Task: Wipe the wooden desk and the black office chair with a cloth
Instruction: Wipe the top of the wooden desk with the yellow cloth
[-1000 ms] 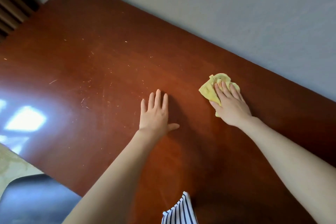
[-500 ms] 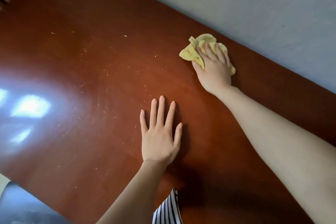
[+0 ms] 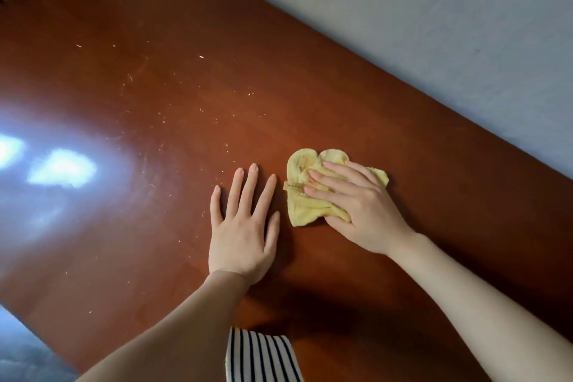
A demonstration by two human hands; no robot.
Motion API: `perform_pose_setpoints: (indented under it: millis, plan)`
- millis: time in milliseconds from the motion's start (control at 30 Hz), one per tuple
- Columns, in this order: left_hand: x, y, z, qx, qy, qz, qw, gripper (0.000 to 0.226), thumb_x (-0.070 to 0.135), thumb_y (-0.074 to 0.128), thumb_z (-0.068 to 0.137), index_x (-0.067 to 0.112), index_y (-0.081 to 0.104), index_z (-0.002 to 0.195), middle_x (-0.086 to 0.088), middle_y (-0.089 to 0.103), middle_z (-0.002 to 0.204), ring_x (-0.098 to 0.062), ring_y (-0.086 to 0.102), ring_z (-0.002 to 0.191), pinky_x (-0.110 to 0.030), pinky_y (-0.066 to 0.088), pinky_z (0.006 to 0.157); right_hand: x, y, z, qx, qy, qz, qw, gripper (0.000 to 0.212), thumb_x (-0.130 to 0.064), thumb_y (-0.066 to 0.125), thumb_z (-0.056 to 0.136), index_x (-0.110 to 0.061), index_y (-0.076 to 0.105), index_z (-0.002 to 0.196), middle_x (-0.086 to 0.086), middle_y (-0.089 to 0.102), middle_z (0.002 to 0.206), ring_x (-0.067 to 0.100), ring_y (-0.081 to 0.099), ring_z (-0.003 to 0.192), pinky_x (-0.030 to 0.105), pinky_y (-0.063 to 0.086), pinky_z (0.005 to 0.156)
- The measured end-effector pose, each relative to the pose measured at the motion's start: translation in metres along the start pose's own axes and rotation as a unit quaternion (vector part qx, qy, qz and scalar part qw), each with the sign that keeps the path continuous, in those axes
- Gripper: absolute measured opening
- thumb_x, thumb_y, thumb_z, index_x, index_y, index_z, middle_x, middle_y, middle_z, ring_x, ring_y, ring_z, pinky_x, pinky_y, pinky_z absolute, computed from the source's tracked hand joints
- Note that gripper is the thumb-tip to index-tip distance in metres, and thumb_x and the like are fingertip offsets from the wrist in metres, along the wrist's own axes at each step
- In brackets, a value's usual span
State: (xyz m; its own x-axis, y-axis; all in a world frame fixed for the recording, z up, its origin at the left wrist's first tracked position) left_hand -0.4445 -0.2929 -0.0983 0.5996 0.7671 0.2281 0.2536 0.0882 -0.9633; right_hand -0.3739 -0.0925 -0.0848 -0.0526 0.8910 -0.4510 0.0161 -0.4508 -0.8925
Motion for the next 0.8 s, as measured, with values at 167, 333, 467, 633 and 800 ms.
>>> perform_pose_setpoints:
  millis: [167, 333, 467, 633, 800]
  plan:
    - [0.002, -0.001, 0.0, -0.002, -0.006, -0.007, 1.0, 0.056, 0.042, 0.02, 0.096, 0.027, 0.023, 0.15, 0.0, 0.013, 0.158, -0.018, 0.003, 0.147, -0.047, 0.001, 0.117, 0.029, -0.018, -0.046, 0.017, 0.042, -0.009, 0.999, 0.043, -0.027, 0.049, 0.085, -0.023, 0.06, 0.126, -0.006, 0.048, 0.138, 0.013, 0.035, 0.136, 0.037, 0.023, 0.114]
    - [0.002, 0.0, -0.002, -0.005, -0.007, -0.01, 1.0, 0.056, 0.041, 0.02, 0.096, 0.027, 0.02, 0.15, 0.003, 0.006, 0.157, -0.018, 0.002, 0.147, -0.048, 0.002, 0.117, 0.064, -0.033, -0.059, 0.093, 0.186, -0.052, 0.977, 0.045, -0.024, 0.052, 0.087, -0.022, 0.054, 0.132, -0.008, 0.041, 0.143, 0.017, 0.033, 0.138, 0.041, 0.025, 0.113]
    - [0.002, -0.001, -0.002, -0.006, -0.003, -0.016, 1.0, 0.056, 0.041, 0.02, 0.095, 0.027, 0.02, 0.15, 0.002, 0.007, 0.157, -0.018, 0.003, 0.147, -0.049, 0.003, 0.117, 0.085, -0.041, -0.024, 0.073, 0.259, -0.092, 0.959, 0.045, -0.035, 0.046, 0.097, -0.027, 0.042, 0.141, -0.004, 0.034, 0.151, 0.019, 0.022, 0.143, 0.041, 0.017, 0.116]
    - [0.001, 0.001, -0.001, 0.003, 0.005, -0.017, 1.0, 0.056, 0.039, 0.024, 0.095, 0.025, 0.025, 0.149, 0.0, 0.012, 0.156, -0.019, 0.007, 0.146, -0.049, 0.005, 0.115, 0.103, -0.042, 0.053, 0.03, 0.333, -0.145, 0.931, 0.054, -0.051, 0.03, 0.098, -0.039, 0.016, 0.149, -0.008, 0.01, 0.159, 0.021, 0.002, 0.146, 0.039, 0.001, 0.117]
    - [0.002, 0.002, -0.001, 0.002, 0.006, -0.015, 1.0, 0.056, 0.039, 0.026, 0.095, 0.025, 0.025, 0.149, -0.002, 0.014, 0.157, -0.02, 0.008, 0.146, -0.049, 0.006, 0.115, 0.081, -0.028, 0.126, 0.0, 0.312, -0.157, 0.937, 0.055, -0.056, 0.025, 0.097, -0.042, 0.011, 0.149, -0.006, 0.006, 0.16, 0.026, -0.001, 0.146, 0.041, -0.005, 0.117]
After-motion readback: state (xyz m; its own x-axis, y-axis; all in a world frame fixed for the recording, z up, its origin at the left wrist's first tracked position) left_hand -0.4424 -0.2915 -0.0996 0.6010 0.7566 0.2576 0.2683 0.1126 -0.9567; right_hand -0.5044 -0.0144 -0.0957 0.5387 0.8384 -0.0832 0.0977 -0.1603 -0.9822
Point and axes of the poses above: each hand's wrist, its own z-axis towards the middle knuckle, its own y-axis out of the palm, x = y × z, the point moved 1 cm from there along z, towards the middle knuckle
